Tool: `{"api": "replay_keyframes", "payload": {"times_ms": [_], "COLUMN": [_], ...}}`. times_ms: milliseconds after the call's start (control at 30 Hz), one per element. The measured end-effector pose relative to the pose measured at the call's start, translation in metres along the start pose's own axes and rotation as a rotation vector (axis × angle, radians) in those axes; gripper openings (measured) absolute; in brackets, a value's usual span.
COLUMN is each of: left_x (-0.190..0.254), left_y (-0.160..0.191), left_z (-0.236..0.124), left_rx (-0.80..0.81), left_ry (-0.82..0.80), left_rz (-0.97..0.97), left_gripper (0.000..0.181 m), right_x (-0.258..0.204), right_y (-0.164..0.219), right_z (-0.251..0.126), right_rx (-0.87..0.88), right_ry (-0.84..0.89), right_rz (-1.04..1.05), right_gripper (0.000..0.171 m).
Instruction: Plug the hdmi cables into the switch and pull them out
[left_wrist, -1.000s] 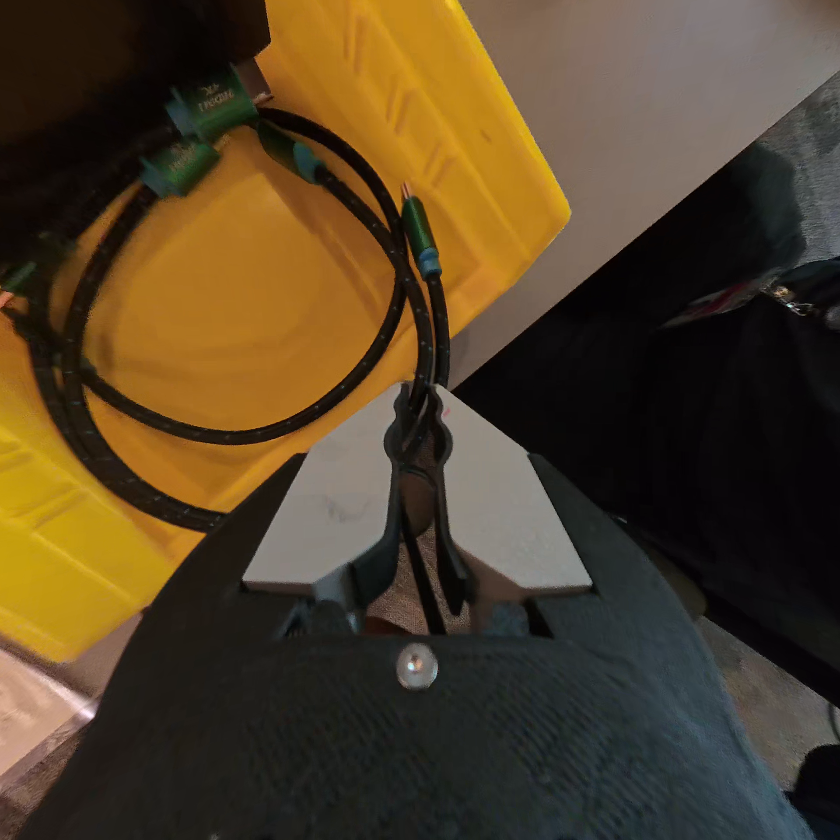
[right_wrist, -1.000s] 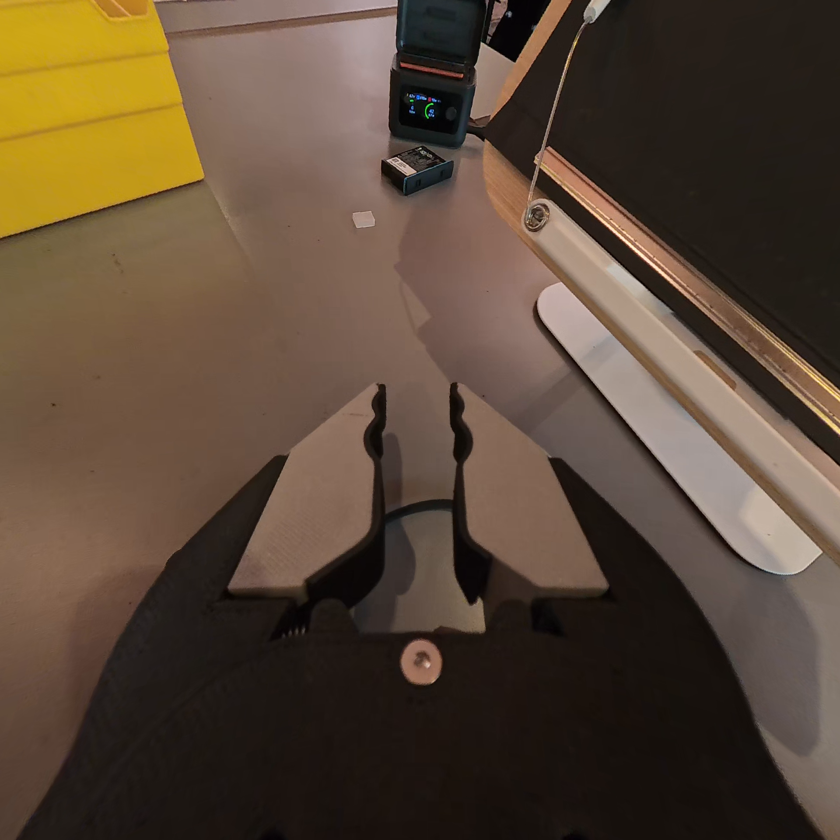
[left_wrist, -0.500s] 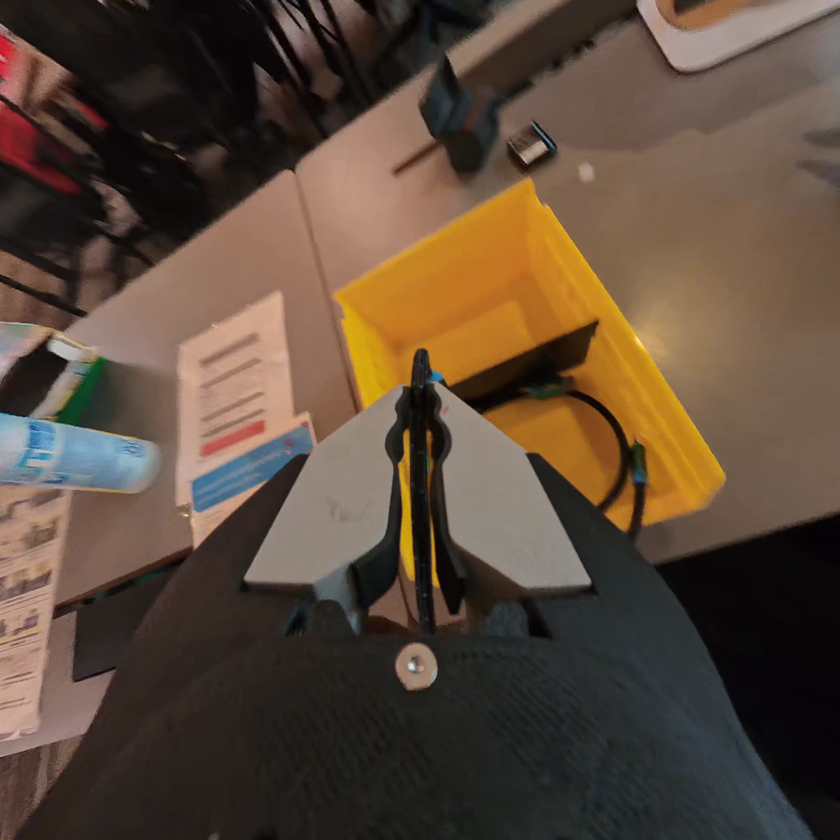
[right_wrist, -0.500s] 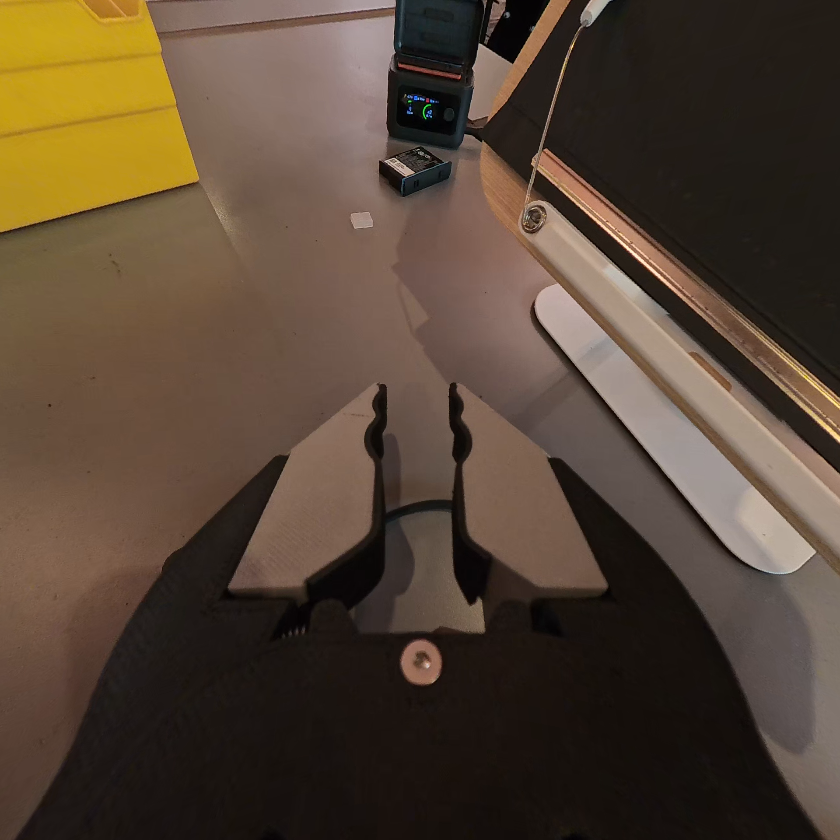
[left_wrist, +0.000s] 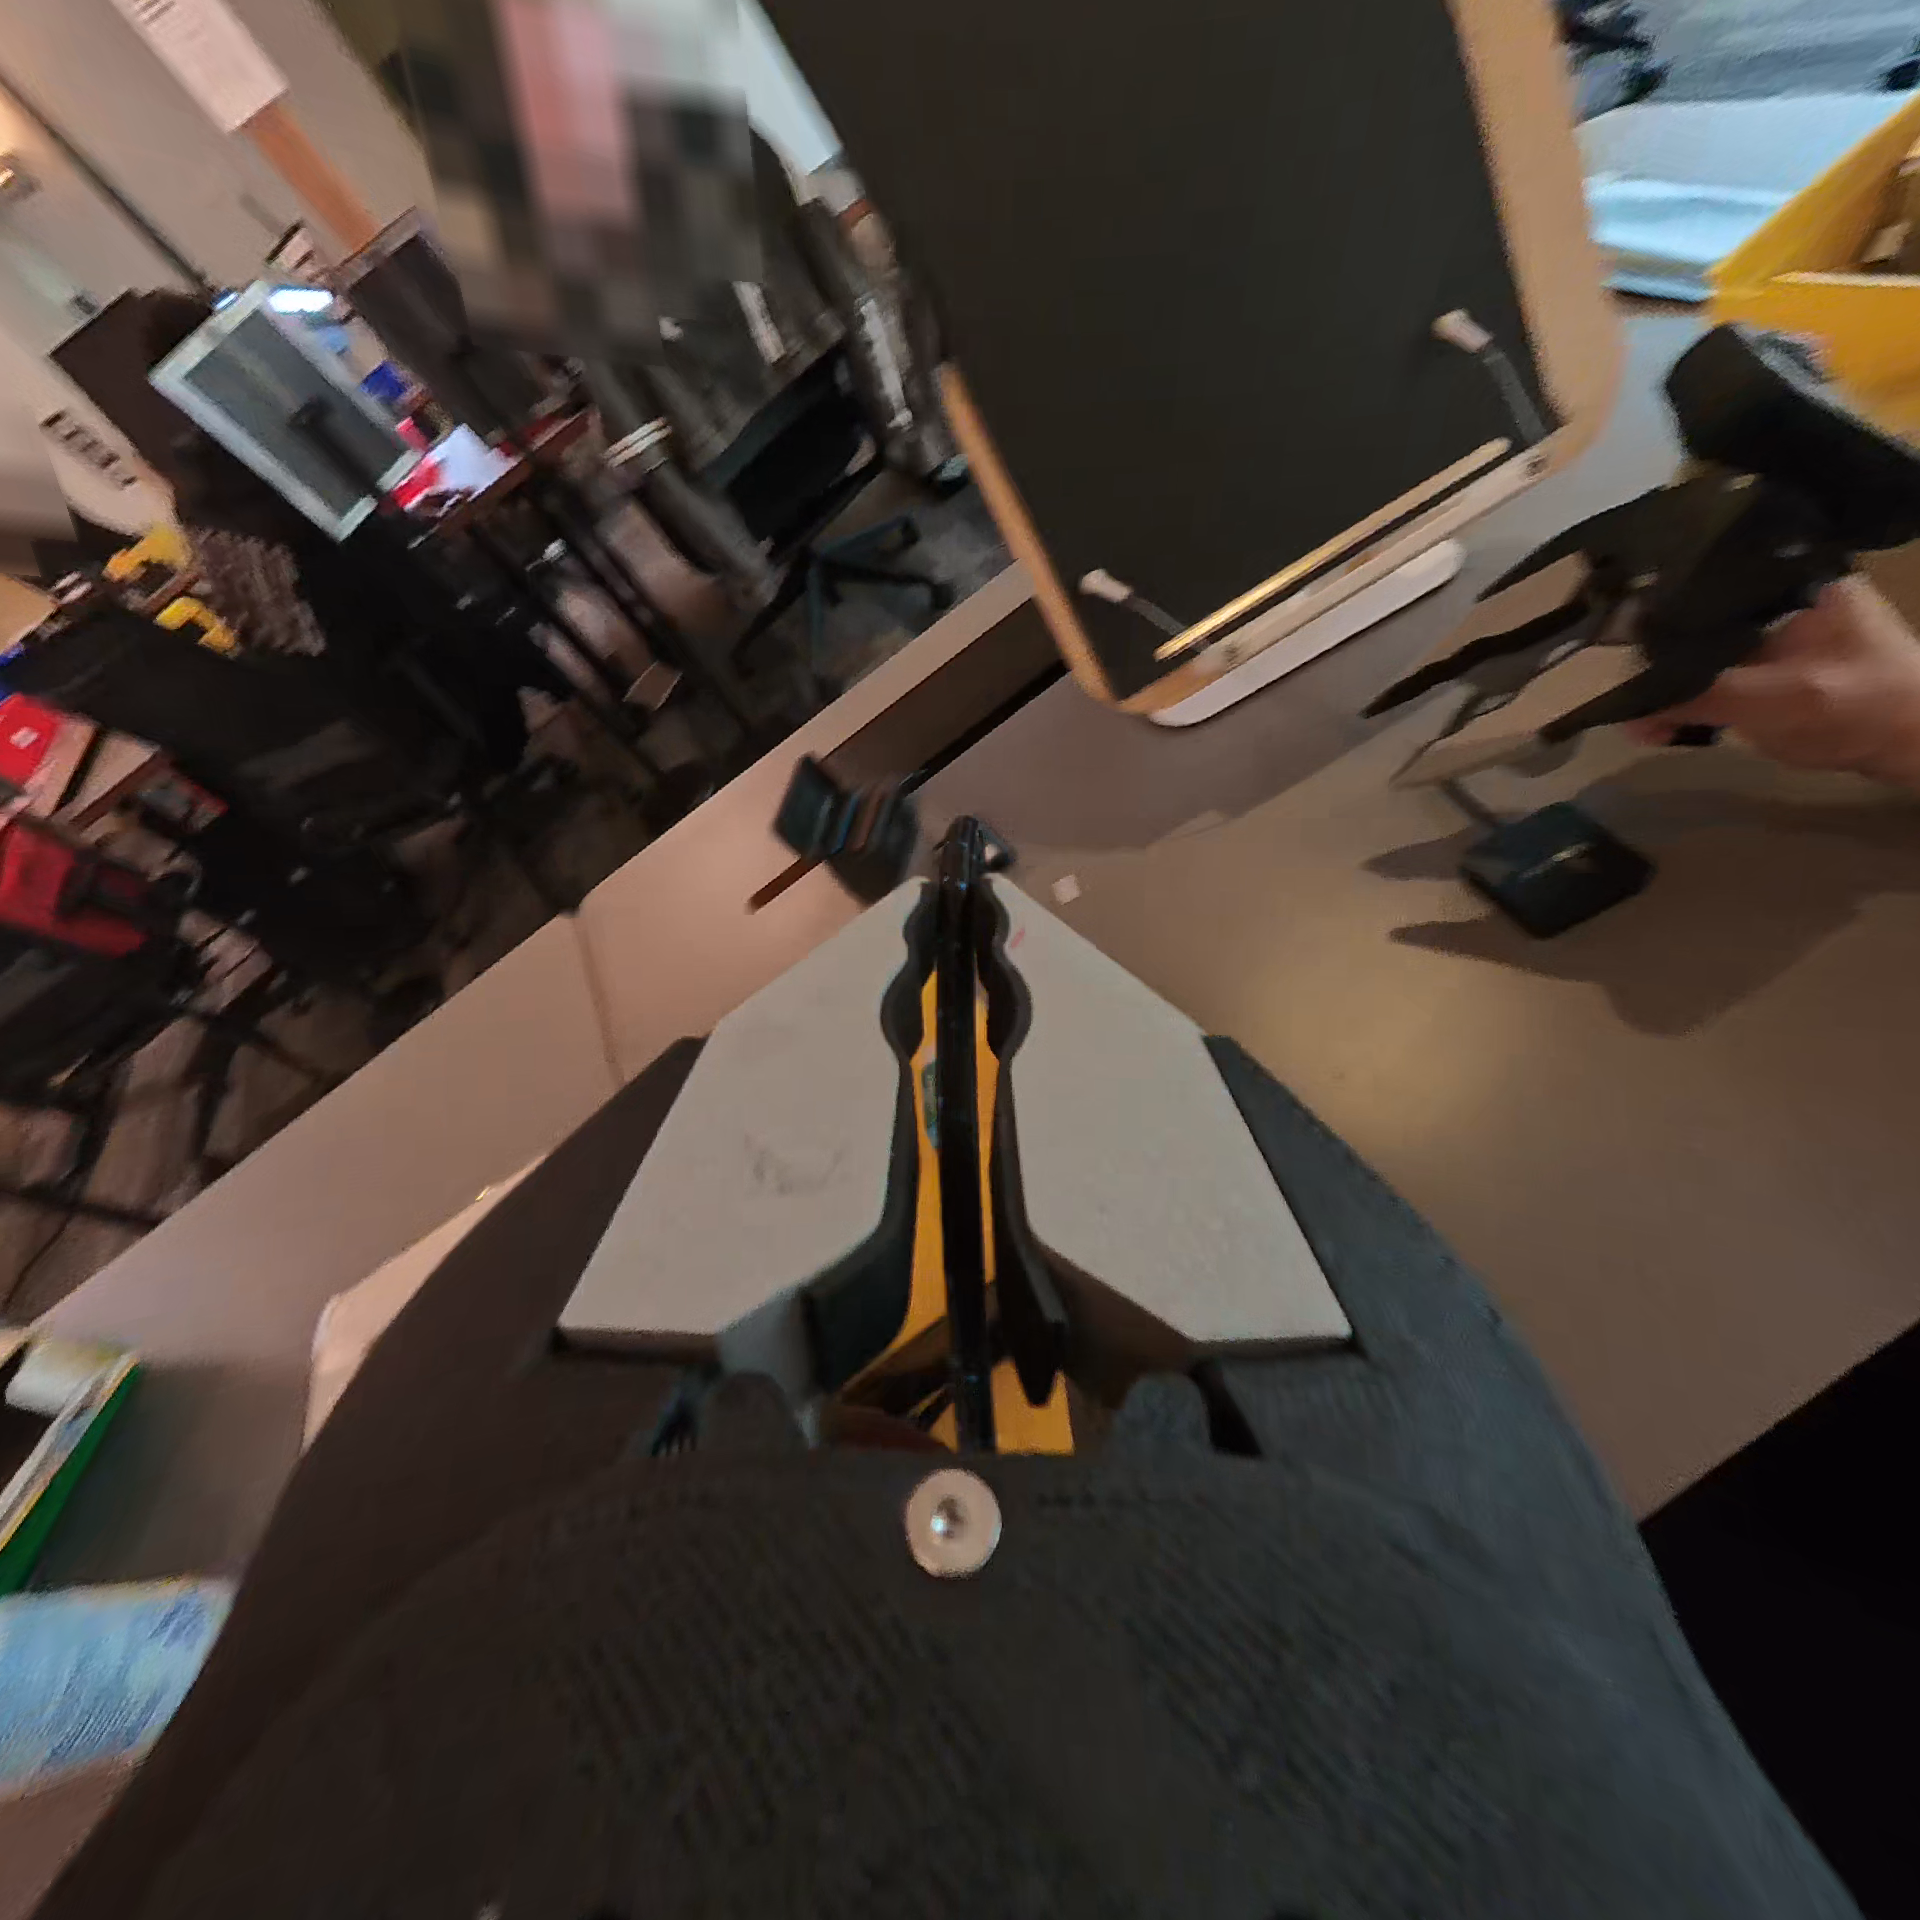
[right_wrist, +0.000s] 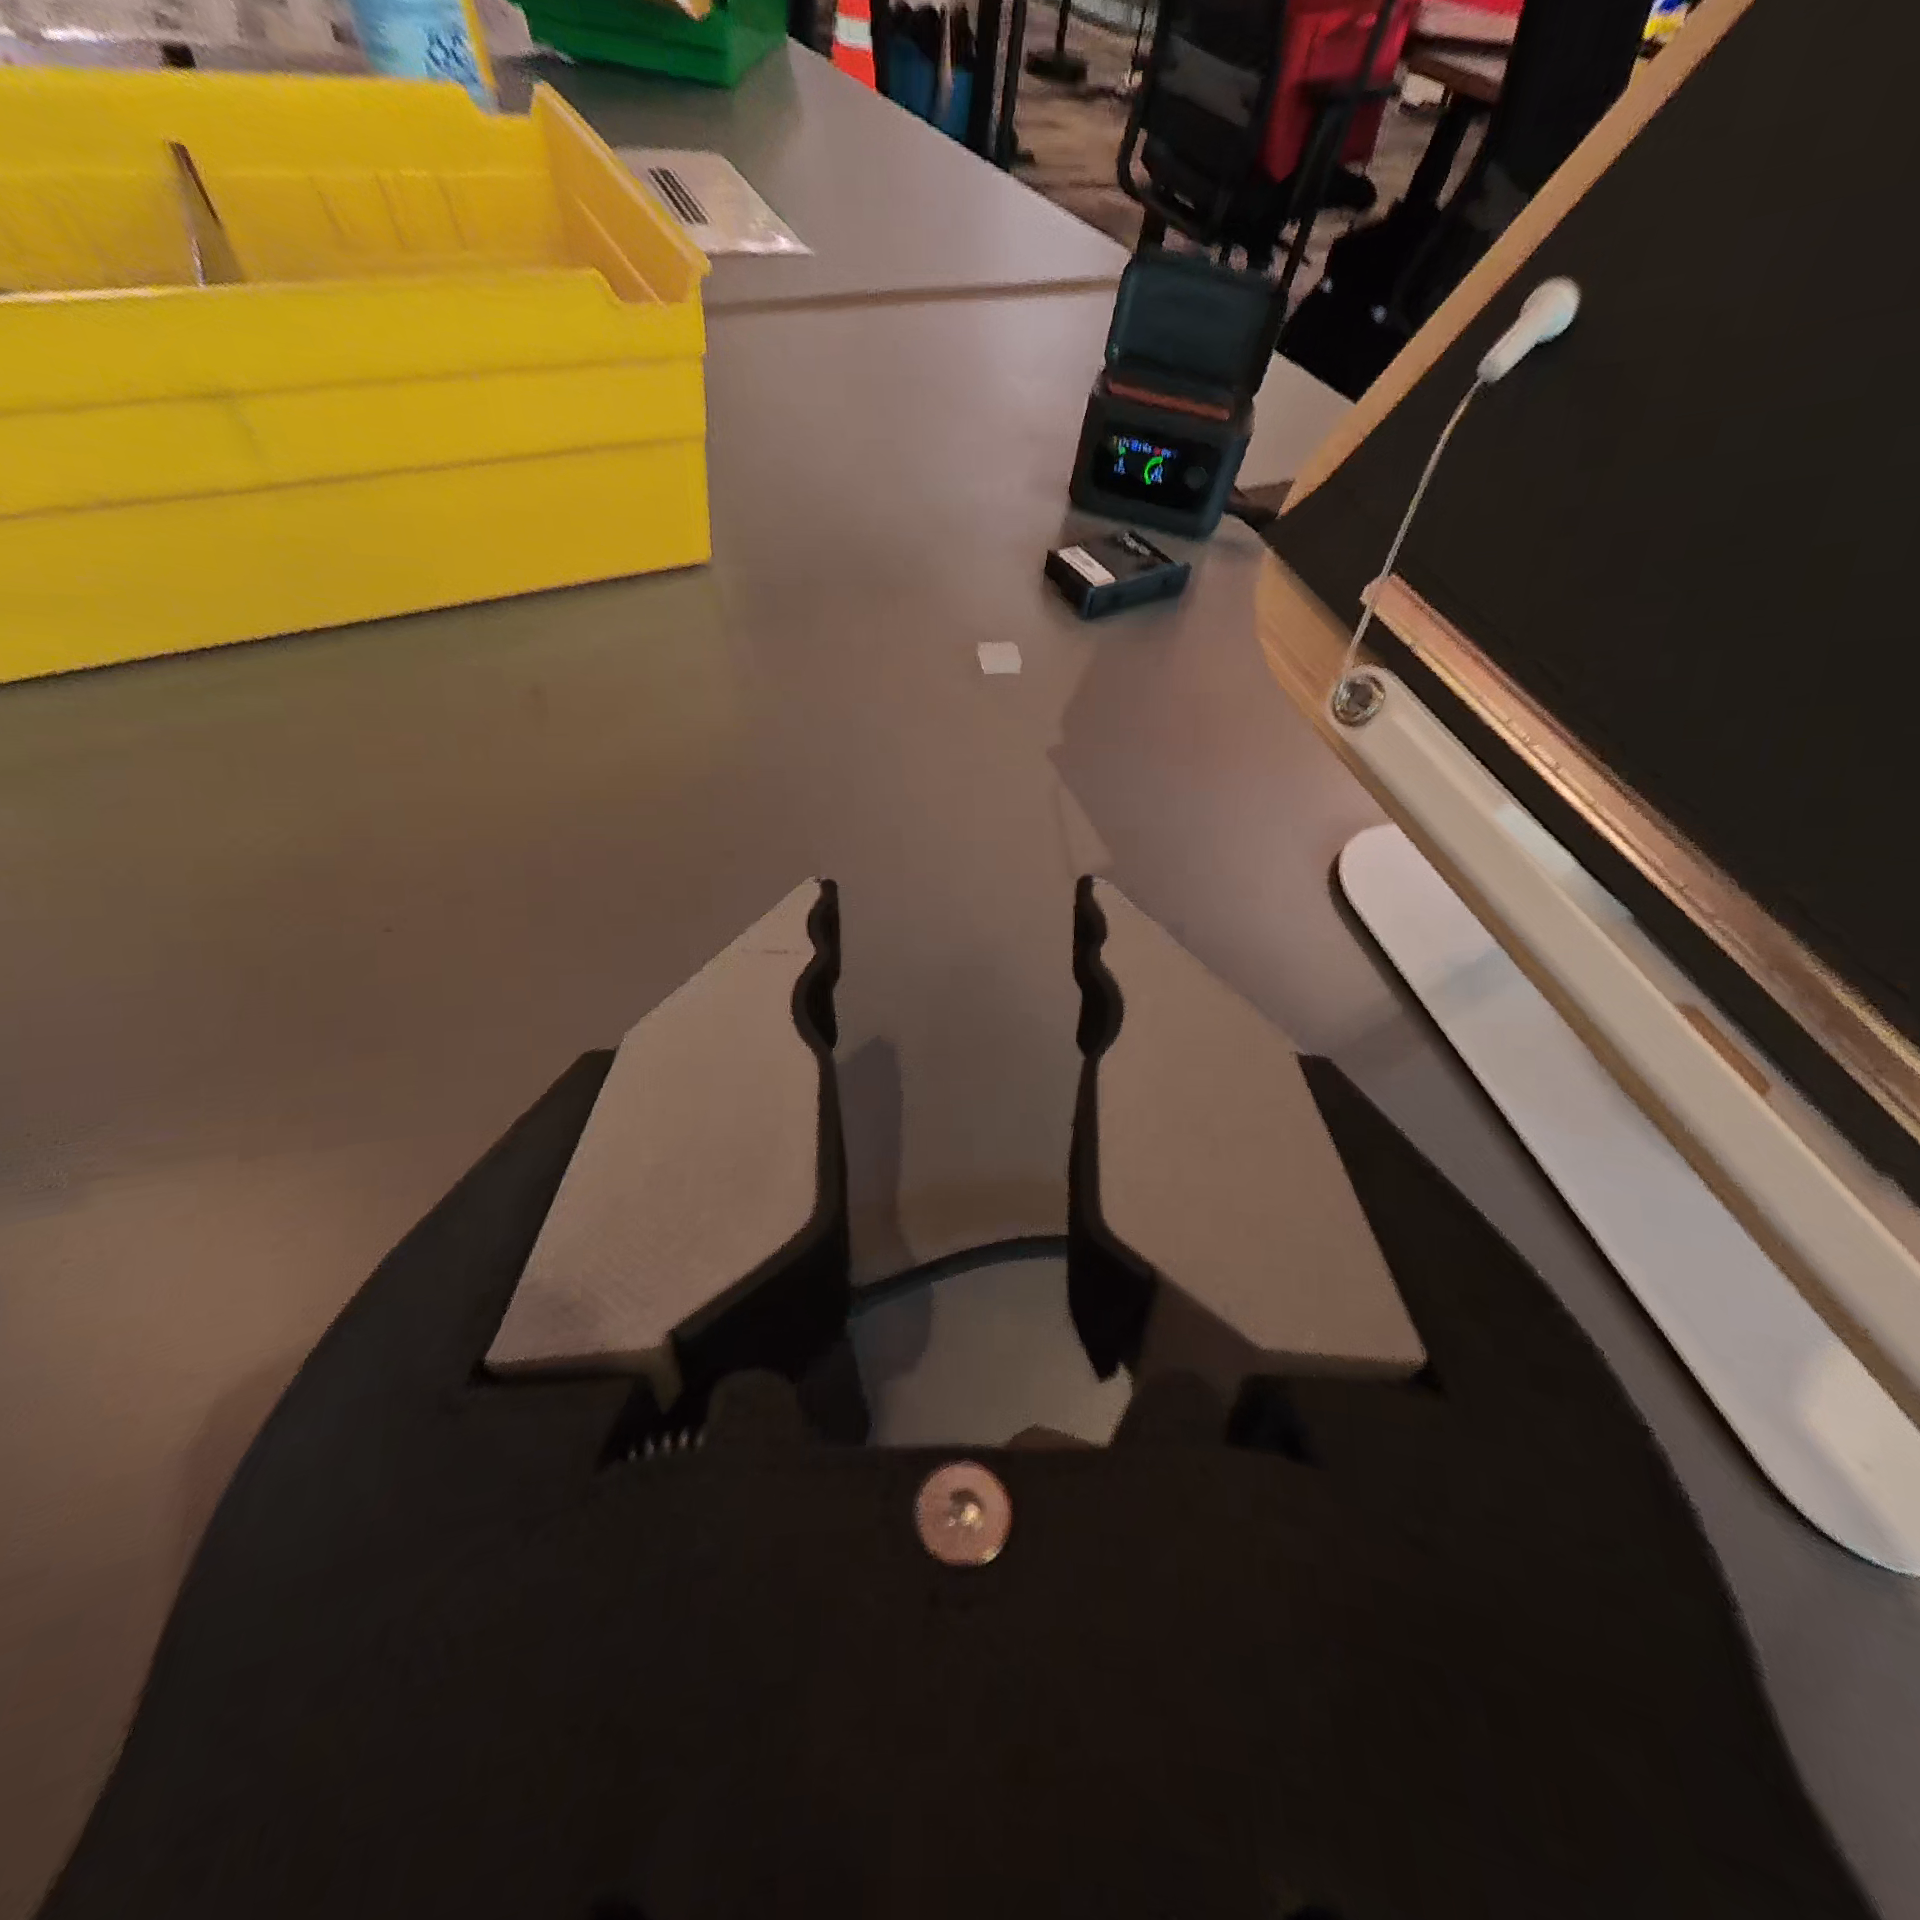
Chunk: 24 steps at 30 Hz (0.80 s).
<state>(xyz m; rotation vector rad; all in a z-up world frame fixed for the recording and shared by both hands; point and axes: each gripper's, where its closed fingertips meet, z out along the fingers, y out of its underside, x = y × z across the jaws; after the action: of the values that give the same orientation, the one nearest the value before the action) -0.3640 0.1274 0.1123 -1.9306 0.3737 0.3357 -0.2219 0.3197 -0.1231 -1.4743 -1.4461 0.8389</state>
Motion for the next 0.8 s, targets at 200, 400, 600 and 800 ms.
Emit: {"api": "replay_keyframes", "payload": {"times_ms": [200, 400, 600, 800], "left_x": [0.118, 0.259, 0.327, 0.284], "left_y": [-0.015, 0.052, 0.077, 0.032], "left_z": [0.06, 0.12, 0.122, 0.174], "left_rx": [0.014, -0.163, -0.233, -0.013], "left_ry": [0.281, 0.595, 0.91, 0.827], "left_rz": [0.075, 0.126, 0.068, -0.168], "left_gripper": [0.004, 0.005, 0.015, 0.02], "right_x": [0.026, 0.055, 0.051, 0.039], "right_y": [-0.002, 0.01, 0.01, 0.013], "right_z": [-0.011, -0.017, -0.014, -0.007], "right_rx": [0.019, 0.002, -0.005, -0.038], "right_ry": [0.099, 0.171, 0.147, 0.102], "right_rz": [0.047, 0.171, 0.167, 0.128], "right_gripper": [0.042, 0.043, 0.044, 0.046]}}
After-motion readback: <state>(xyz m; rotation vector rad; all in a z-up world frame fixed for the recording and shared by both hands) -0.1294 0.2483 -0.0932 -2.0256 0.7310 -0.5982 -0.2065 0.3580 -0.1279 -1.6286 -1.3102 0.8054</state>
